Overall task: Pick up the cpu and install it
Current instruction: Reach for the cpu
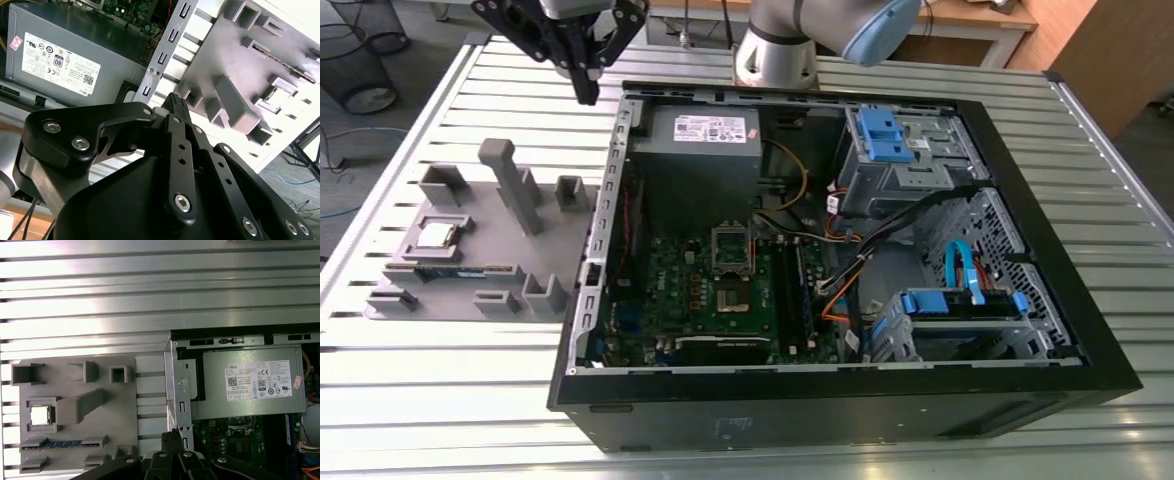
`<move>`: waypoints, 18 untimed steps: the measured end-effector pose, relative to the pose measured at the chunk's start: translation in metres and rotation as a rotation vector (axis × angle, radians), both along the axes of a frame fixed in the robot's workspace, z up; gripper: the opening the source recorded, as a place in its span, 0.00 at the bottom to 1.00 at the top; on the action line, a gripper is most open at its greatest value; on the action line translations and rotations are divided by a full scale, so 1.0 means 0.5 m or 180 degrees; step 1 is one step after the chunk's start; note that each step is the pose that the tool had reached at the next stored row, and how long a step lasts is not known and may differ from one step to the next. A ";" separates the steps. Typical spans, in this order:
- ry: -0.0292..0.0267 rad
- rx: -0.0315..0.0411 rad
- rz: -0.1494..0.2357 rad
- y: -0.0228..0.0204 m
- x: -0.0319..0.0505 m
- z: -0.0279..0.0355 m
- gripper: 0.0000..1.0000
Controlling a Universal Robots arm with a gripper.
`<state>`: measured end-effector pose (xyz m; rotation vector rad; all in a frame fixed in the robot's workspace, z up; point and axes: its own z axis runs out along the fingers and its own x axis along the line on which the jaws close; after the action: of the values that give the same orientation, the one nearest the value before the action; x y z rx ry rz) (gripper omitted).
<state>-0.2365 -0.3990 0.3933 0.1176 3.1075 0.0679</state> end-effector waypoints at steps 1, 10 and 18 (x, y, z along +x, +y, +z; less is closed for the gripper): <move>0.0000 0.0000 0.0000 0.0000 -0.001 0.000 0.11; 0.0000 0.0000 0.0000 0.0000 -0.021 0.000 0.11; 0.0000 0.0000 0.0000 0.0000 -0.045 0.000 0.11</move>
<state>-0.2588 -0.3989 0.3933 0.1176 3.1074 0.0679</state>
